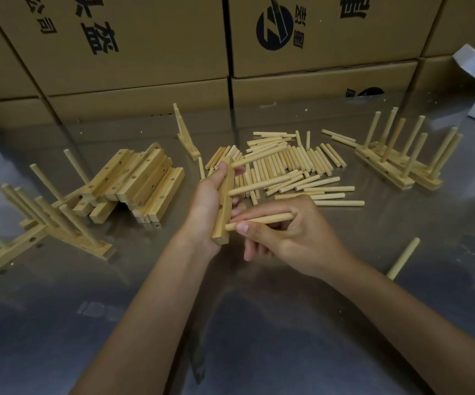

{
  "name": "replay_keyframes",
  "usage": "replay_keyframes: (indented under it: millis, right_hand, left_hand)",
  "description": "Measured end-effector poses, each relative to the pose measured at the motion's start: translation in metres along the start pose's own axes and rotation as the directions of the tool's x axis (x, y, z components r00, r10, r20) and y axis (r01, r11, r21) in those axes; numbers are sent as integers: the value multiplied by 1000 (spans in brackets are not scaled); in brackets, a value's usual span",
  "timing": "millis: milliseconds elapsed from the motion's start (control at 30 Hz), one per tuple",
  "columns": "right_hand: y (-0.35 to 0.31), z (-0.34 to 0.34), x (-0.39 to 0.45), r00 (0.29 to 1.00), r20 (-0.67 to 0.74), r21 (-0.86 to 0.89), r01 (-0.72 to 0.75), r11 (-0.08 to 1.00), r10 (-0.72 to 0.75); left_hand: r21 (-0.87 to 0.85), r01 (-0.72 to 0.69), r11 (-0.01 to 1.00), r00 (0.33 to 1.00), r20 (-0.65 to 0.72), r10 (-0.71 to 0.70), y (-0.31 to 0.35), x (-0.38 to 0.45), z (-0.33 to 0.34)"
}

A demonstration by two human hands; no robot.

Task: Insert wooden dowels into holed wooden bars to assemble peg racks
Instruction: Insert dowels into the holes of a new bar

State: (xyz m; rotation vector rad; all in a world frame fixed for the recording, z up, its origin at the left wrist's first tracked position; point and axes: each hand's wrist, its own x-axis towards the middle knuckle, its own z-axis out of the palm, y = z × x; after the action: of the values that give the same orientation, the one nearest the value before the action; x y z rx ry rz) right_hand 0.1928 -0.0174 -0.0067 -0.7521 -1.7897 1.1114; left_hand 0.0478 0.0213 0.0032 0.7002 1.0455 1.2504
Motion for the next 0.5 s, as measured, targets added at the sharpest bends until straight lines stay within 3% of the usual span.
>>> replay_keyframes:
  millis: [233, 333, 433, 500]
  right_hand:
    - [5, 3, 2, 996, -20, 70, -84, 994, 85]
    - [2, -4, 7, 985, 10, 187, -168, 968, 169]
    - [-4, -14, 9, 979, 32, 350, -200, 915, 202]
    - [-4, -15, 9, 984, -2, 300, -169, 939, 177]
  left_hand:
    - [-65, -23, 998, 1000, 6, 24, 1, 0, 0]
    - [-53, -43, 998, 999, -35, 41, -2, 0, 4]
    - [-129, 52, 990, 996, -59, -60, -6, -2, 4]
    - [-224, 99, 970, 991, -61, -115, -6, -1, 2]
